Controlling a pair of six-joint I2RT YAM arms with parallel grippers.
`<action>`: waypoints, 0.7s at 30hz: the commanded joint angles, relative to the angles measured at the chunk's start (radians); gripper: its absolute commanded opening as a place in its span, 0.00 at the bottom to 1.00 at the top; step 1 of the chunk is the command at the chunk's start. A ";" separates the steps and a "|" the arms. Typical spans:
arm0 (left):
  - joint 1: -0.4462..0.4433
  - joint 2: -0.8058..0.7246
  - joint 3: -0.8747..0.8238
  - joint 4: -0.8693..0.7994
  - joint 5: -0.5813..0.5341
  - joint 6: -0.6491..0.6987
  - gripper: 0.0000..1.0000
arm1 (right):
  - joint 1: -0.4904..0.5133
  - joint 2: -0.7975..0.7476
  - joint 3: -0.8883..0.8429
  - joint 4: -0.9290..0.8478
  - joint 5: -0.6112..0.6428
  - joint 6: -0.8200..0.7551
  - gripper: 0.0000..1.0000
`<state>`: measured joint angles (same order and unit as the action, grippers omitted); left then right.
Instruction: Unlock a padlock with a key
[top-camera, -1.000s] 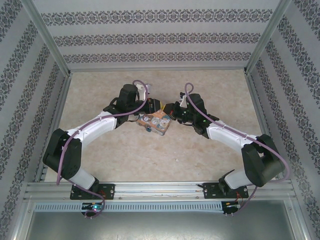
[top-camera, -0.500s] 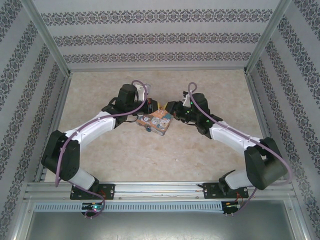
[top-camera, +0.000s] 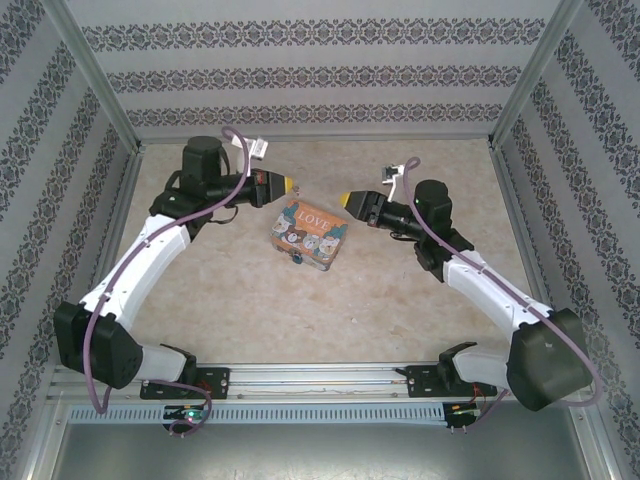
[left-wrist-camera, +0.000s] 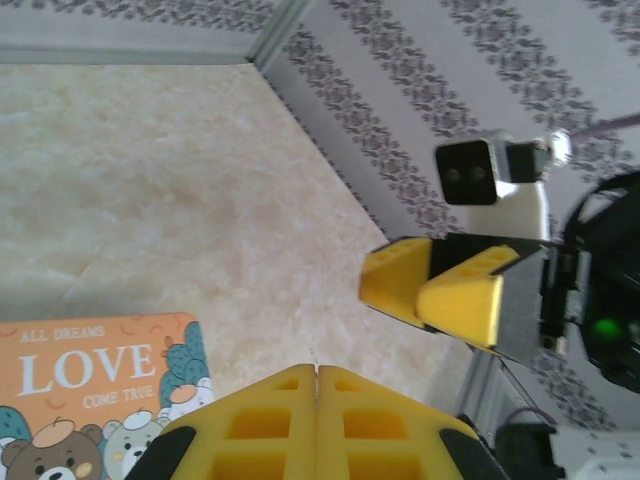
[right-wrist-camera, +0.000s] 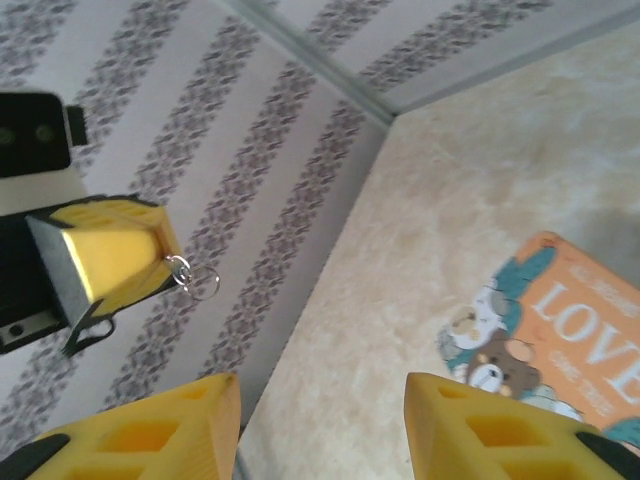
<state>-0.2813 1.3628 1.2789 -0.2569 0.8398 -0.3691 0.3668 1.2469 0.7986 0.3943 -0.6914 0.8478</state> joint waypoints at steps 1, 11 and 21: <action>0.017 -0.016 0.046 -0.104 0.142 0.089 0.00 | 0.033 0.032 0.082 0.140 -0.140 -0.021 0.47; 0.018 -0.037 0.041 -0.091 0.157 0.101 0.00 | 0.121 0.163 0.187 0.214 -0.215 0.025 0.43; 0.019 -0.050 -0.008 -0.024 0.156 0.050 0.00 | 0.160 0.225 0.221 0.235 -0.233 0.053 0.40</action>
<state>-0.2726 1.3399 1.2854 -0.3290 0.9688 -0.3031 0.5133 1.4609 0.9756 0.5724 -0.8898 0.8894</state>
